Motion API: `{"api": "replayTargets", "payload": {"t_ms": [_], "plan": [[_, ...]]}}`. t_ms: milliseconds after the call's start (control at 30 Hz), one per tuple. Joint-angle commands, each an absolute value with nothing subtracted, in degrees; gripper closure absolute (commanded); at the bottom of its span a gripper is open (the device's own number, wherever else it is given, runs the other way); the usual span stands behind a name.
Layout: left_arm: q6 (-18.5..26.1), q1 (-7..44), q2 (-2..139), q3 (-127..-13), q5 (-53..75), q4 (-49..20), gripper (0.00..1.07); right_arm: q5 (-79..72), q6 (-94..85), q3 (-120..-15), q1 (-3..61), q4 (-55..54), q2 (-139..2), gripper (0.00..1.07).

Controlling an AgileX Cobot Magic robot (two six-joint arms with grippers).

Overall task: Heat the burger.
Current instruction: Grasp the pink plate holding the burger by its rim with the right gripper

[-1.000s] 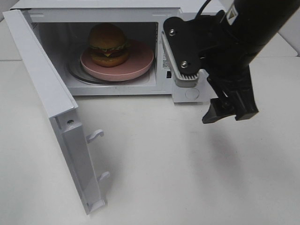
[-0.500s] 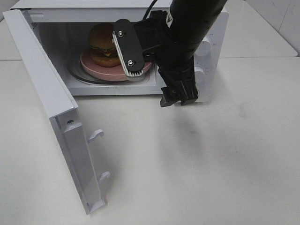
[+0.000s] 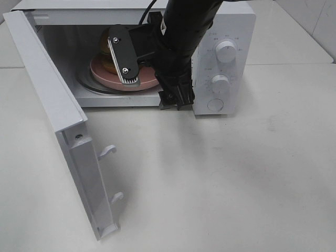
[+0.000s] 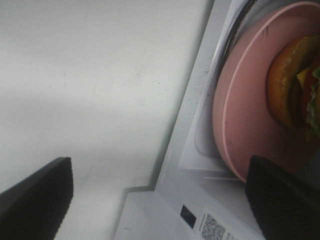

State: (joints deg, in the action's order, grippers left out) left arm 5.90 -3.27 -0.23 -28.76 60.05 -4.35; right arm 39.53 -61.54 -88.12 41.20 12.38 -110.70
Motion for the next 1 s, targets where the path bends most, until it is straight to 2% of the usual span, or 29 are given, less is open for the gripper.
{"api": "replayTargets", "payload": {"t_ms": [33, 767, 1000], "plan": [[5.67, -3.38, -1.43, -28.59, 59.53, -4.64, 0.03, 37.87, -61.08, -90.30, 41.48, 13.12, -112.82, 0.19], [5.67, -3.38, -1.43, -28.59, 59.53, -4.64, 0.03, 35.07, -61.08, -103.82, 41.31, 13.12, -127.54, 0.23], [5.67, -3.38, -1.43, -28.59, 59.53, -4.64, 0.03, 35.35, -57.75, -111.55, 40.79, 12.43, -132.98, 0.24]]}}
